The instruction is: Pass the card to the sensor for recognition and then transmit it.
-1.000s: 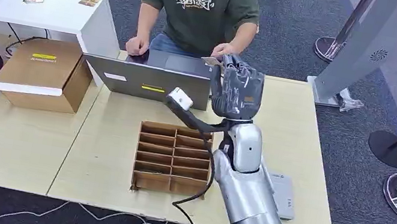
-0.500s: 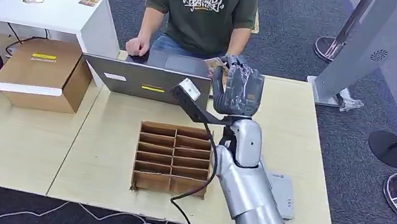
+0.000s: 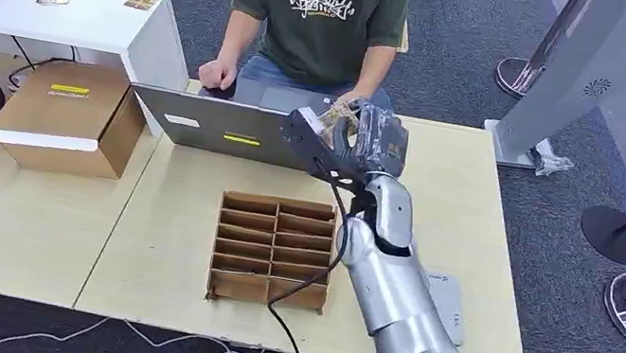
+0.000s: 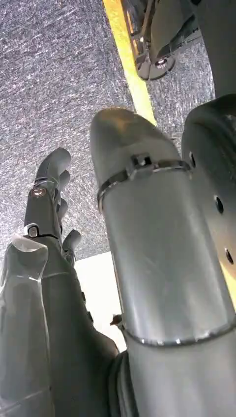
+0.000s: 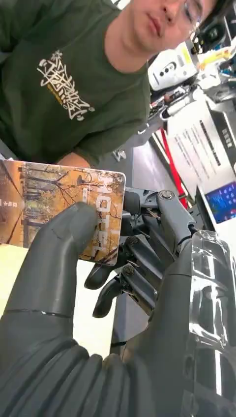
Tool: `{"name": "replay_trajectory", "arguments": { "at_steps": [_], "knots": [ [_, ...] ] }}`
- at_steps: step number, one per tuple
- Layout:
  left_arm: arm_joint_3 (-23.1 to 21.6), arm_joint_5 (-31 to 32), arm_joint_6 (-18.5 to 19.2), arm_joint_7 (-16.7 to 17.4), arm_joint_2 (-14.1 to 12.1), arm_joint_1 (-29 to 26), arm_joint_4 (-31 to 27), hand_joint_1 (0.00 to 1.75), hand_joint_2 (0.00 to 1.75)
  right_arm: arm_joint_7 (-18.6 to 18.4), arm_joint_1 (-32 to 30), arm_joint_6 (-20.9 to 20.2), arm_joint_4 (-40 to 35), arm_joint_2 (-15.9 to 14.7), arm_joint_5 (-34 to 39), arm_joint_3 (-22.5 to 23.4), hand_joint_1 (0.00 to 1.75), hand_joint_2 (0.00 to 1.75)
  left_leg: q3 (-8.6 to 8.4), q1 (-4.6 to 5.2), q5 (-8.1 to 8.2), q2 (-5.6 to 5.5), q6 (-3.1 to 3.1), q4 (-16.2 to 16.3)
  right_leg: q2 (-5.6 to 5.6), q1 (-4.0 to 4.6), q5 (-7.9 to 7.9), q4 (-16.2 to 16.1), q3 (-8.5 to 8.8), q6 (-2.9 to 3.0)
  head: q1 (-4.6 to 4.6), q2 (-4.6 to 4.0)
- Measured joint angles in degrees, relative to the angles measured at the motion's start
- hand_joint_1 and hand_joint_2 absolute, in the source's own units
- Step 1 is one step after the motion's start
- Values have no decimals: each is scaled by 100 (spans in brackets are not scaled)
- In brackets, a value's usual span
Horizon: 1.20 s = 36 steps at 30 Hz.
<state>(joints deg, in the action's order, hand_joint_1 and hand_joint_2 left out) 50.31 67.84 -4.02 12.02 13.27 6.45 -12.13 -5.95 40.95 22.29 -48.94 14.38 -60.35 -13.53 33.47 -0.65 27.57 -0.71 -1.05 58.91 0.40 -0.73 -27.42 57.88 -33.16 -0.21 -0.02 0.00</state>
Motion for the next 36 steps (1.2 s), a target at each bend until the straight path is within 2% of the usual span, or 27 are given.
{"name": "replay_trajectory", "arguments": {
  "at_steps": [36],
  "knots": [
    [0,-61,-138,-109,-2,-53,0,0,0,-166,-323,284,-815,-236,30,57,175,175,0,0,0,0,0,1,0,0,0,0,-1,0,0,0]
  ]
}}
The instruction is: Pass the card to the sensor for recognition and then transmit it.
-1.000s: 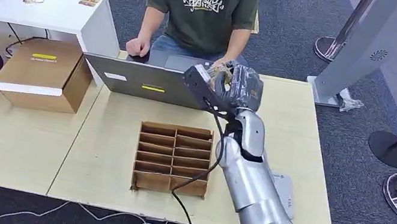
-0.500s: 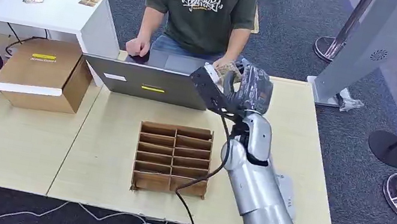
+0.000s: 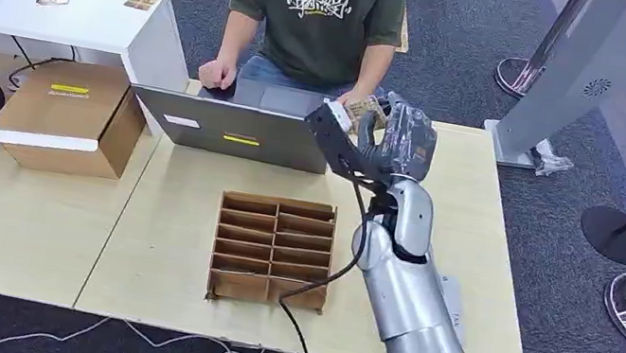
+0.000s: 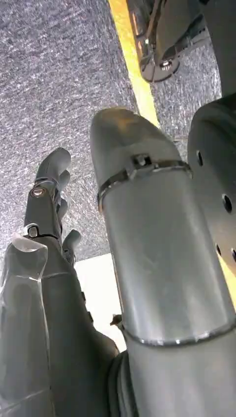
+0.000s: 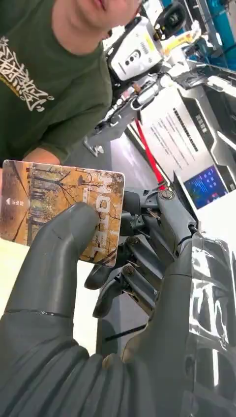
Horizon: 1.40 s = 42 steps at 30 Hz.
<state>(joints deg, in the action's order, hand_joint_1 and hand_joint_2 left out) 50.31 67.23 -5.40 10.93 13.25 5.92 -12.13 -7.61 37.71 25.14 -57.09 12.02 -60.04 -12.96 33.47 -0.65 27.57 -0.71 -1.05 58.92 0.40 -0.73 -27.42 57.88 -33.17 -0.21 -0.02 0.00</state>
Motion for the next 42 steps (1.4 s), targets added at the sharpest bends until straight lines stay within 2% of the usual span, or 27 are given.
{"name": "replay_trajectory", "arguments": {
  "at_steps": [9,17,21,27,42],
  "knots": [
    [0,-66,-76,-72,0,-80,0,0,0,-186,-443,-64,-789,-240,70,275,175,175,1,1,1,-1,0,1,-2,-1,0,-2,0,0,0,-2],
    [0,-22,-87,-74,0,-87,0,0,0,-627,-1094,-656,-1641,-446,35,647,175,175,1,0,1,-1,0,1,-2,-1,0,-3,0,0,-2,-2],
    [0,2,-87,-63,0,-88,0,0,0,-732,-1378,-933,-2008,-520,362,832,175,175,2,0,1,-2,0,1,-4,0,0,-3,0,0,0,0],
    [0,48,-92,-50,0,-91,0,0,0,-807,-1790,-1023,-2470,-614,702,1054,175,175,2,1,2,-1,1,1,-3,0,0,-3,0,0,0,0],
    [0,98,-114,-31,11,-93,0,0,0,-909,-2304,-1182,-3036,-621,739,1228,175,175,2,1,1,0,1,1,-3,0,0,-2,0,0,-2,-2]
  ]
}}
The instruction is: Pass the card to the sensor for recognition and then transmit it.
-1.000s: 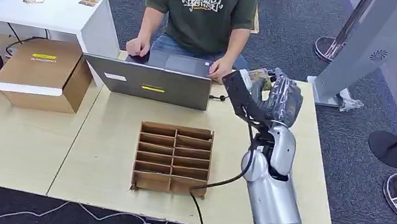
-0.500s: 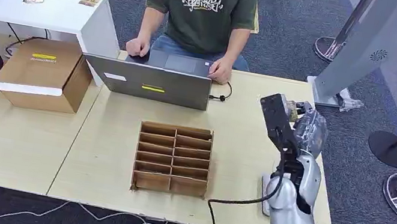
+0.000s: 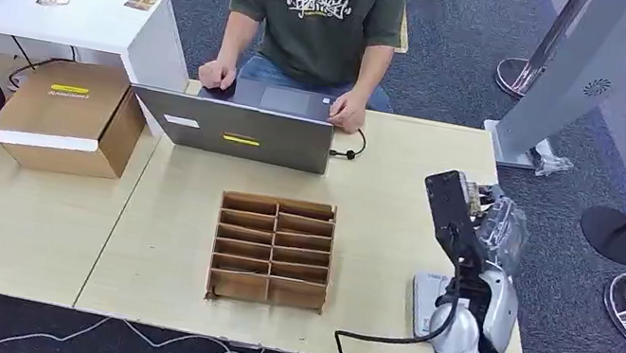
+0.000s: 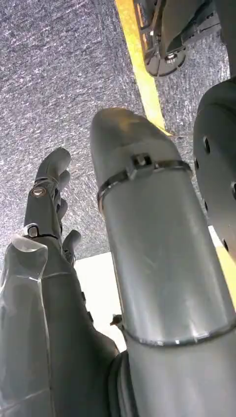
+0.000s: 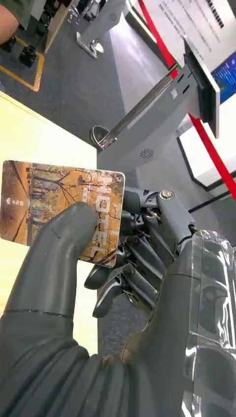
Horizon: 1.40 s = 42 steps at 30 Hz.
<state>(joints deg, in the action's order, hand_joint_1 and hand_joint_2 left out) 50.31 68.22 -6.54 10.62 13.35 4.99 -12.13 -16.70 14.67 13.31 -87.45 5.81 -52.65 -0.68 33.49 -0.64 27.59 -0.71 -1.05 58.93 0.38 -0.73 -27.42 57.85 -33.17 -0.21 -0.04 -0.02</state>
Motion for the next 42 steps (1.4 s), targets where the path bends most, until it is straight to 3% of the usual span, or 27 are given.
{"name": "replay_trajectory", "arguments": {
  "at_steps": [42],
  "knots": [
    [0,15,-37,70,9,-1,0,0,0,-4,-263,-166,284,103,33,181,175,175,0,0,0,0,0,0,0,0,0,0,0,0,0,0]
  ]
}}
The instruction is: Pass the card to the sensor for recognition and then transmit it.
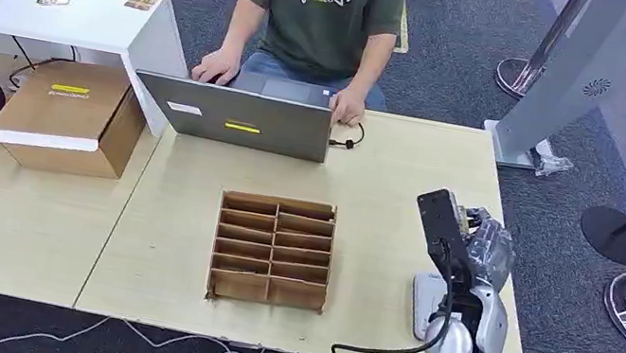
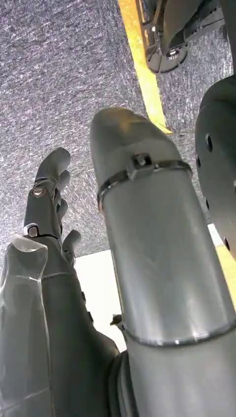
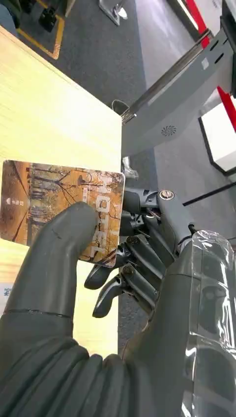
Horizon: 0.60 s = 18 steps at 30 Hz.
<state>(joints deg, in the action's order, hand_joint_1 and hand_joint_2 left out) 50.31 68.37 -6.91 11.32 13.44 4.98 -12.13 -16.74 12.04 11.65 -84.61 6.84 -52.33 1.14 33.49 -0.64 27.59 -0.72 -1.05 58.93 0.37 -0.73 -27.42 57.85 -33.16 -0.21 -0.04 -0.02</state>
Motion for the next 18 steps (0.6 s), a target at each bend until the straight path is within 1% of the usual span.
{"name": "replay_trajectory", "arguments": {
  "at_steps": [10,18],
  "knots": [
    [0,20,-17,0,4,-5,0,0,0,-70,-172,20,-20,0,-55,76,175,175,0,0,0,-1,0,0,0,0,0,0,0,0,2,0],
    [0,39,-22,-20,9,-20,0,0,0,-116,-454,70,-147,0,-68,227,175,175,0,0,0,0,0,0,0,0,0,0,0,0,2,2]
  ]
}}
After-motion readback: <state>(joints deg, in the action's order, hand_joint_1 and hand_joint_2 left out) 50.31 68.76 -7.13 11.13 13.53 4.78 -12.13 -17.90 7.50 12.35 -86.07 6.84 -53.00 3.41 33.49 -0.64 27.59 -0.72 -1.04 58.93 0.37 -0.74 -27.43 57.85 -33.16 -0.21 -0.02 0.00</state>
